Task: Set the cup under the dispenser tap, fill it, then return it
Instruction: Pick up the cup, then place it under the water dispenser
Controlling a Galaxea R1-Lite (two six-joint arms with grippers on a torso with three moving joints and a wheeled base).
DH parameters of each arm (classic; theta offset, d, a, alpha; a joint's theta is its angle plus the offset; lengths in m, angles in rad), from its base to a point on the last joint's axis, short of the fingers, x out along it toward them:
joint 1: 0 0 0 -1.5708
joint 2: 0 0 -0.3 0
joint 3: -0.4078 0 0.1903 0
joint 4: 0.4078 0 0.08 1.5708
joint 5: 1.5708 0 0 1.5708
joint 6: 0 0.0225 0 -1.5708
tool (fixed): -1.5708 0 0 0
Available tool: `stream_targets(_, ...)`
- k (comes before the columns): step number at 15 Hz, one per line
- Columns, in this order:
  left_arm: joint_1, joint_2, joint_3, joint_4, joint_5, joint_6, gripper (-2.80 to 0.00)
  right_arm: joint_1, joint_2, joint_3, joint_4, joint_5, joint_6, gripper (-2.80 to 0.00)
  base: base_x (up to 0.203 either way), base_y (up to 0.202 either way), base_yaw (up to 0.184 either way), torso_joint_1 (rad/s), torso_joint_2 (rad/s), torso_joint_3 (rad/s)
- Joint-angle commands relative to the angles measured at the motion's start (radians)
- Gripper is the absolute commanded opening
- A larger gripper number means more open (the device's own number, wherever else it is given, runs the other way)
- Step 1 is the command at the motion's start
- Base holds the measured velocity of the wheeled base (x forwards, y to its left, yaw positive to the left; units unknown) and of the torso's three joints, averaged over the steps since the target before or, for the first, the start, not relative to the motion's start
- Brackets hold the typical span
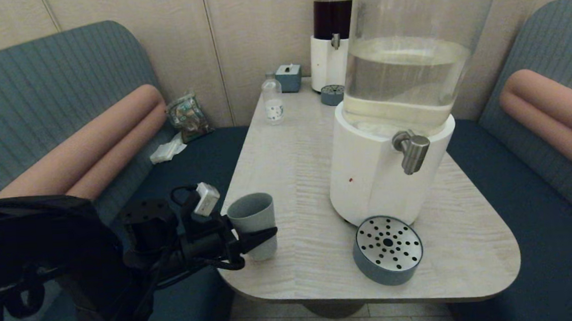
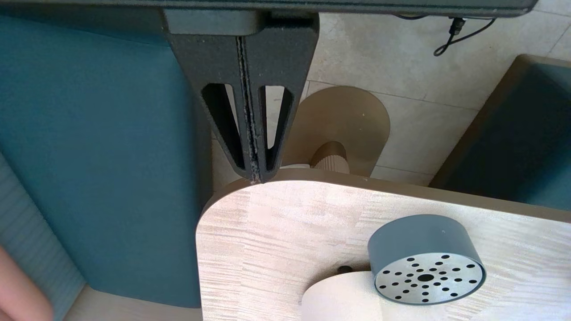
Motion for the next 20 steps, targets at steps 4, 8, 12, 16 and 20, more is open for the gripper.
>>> stream_targets(4,-0.237,-0.096,-0.079,-0.011,0.167,-0.033,-2.80,0.001,0.000,0.000,0.000,0.000,-0.001,-2.80,0.000,0.000,0.000,0.000,0.00,0.000)
stream_targets(8,-0.335,-0.008,-0.252,0.000,0.254,-0.037,-2.80,0.000,0.000,0.000,0.000,0.000,-0.001,-2.80,0.000,0.000,0.000,0.000,0.00,0.000)
stream_targets(12,-0.382,0.132,-0.354,0.006,0.281,-0.045,-2.80,0.001,0.000,0.000,0.000,0.000,-0.001,-2.80,0.000,0.000,0.000,0.000,0.00,0.000)
stream_targets(16,-0.418,0.202,-0.476,0.015,0.298,-0.046,-2.80,0.001,0.000,0.000,0.000,0.000,-0.001,-2.80,0.000,0.000,0.000,0.000,0.00,0.000)
stream_targets(20,-0.455,0.260,-0.561,0.041,0.328,-0.046,-2.80,0.000,0.000,0.000,0.000,0.000,-0.001,-2.80,0.000,0.000,0.000,0.000,0.00,0.000)
